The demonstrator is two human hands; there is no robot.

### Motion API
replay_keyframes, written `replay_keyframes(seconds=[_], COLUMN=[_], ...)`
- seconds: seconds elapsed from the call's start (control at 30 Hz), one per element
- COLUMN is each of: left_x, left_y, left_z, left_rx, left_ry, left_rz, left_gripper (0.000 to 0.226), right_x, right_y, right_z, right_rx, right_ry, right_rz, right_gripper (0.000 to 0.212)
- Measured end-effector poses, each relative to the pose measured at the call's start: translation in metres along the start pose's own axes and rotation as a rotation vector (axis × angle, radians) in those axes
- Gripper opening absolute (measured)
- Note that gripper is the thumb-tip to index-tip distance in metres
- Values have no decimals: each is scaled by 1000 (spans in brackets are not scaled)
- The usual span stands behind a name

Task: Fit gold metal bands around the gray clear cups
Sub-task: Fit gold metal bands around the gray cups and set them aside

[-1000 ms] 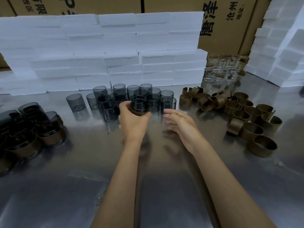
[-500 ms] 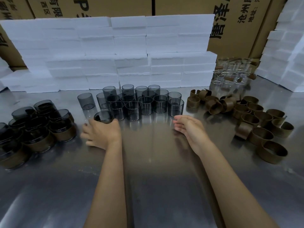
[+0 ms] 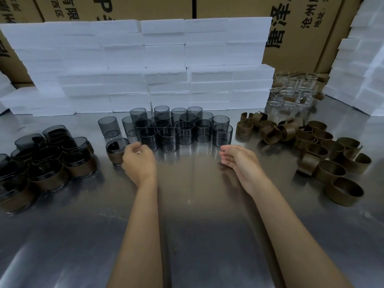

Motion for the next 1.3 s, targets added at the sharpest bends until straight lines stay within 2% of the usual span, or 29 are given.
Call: replay_keyframes(seconds=[0.17, 0.47, 0.7, 0.87, 1.0, 1.2, 1.3], left_x=[-14, -30, -24, -14, -14, -15, -15], left_y=[-25, -70, -97, -116, -135, -145, -143], left_z=[-4, -1, 6, 22, 31, 39, 39], left_rx=[5, -83, -133, -237, -229, -136, -146], left_ry=[134, 212, 41, -256, -369, -373, -374], left_rz=[-120, -167, -90, 59, 90, 171, 222], left_gripper=[55, 61, 64, 73, 65, 28, 24], right_x=[0, 0, 0, 2, 3, 4, 4], right_y=[1, -3, -6, -10, -14, -19, -19], right_z=[0, -2, -2, -1, 0, 0, 1], right_rx=[-2, -11, -11, -6, -12, -10, -12], right_ry=[-28, -29, -49, -54, -51, -51, -44], right_rz=[6, 30, 41, 44, 39, 42, 41], right_gripper=[19, 19, 18, 16, 16, 16, 15])
Point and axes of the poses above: each hand's wrist, its own y-axis away from the middle knuckle, its own z-axis out of the palm, x = y × z, the point moved 4 cm from there along -y, towards the middle knuckle, and after that the axes turned 11 degrees about y, right-handed, at the moved point
